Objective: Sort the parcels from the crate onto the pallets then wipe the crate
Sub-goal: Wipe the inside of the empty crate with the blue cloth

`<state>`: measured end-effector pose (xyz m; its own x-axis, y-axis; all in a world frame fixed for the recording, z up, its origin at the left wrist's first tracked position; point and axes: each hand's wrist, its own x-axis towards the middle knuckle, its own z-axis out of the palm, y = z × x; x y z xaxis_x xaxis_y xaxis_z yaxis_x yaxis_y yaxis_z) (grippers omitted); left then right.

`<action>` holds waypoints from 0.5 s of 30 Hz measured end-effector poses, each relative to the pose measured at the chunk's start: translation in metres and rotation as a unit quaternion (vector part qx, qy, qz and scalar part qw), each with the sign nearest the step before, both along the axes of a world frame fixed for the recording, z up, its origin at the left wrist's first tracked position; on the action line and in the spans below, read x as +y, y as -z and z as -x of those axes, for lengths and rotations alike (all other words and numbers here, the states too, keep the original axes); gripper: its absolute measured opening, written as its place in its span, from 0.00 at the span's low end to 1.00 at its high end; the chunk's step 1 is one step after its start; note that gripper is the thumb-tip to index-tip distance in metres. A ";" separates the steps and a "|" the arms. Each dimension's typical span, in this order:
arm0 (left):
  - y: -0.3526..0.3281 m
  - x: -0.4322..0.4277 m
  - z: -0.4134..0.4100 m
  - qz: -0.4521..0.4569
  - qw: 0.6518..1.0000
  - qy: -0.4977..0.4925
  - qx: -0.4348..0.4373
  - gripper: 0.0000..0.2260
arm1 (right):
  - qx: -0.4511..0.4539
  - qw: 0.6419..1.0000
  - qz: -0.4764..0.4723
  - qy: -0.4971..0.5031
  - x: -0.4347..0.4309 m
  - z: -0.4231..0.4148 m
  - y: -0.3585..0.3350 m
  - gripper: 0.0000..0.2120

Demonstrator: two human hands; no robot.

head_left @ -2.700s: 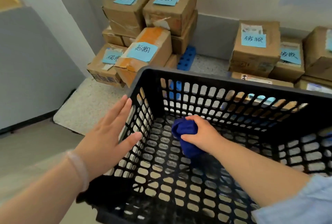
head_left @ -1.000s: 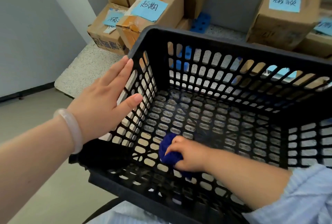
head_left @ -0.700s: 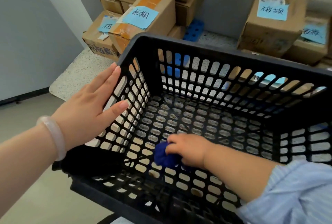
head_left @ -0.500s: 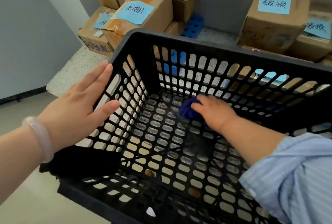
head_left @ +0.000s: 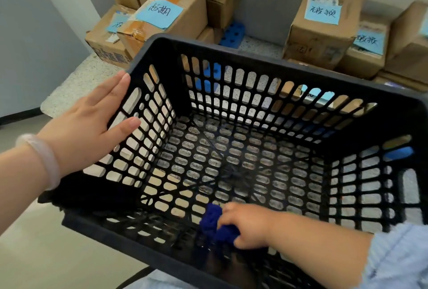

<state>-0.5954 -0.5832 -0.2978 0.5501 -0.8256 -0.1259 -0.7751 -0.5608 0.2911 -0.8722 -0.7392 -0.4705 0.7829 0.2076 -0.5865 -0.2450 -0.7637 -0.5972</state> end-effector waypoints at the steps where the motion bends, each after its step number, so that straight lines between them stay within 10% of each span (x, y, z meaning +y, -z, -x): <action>1: 0.000 0.001 0.000 0.000 1.000 0.005 0.000 0.32 | 0.015 1.000 -0.004 -0.012 0.001 0.000 -0.002 0.21; 11: 0.005 0.003 -0.004 0.027 0.999 0.020 -0.005 0.26 | -0.147 0.944 0.295 0.002 -0.102 -0.028 -0.025 0.17; 15: 0.014 0.006 -0.013 0.040 0.999 0.007 -0.004 0.30 | -0.071 0.903 0.415 0.086 -0.145 -0.011 -0.023 0.21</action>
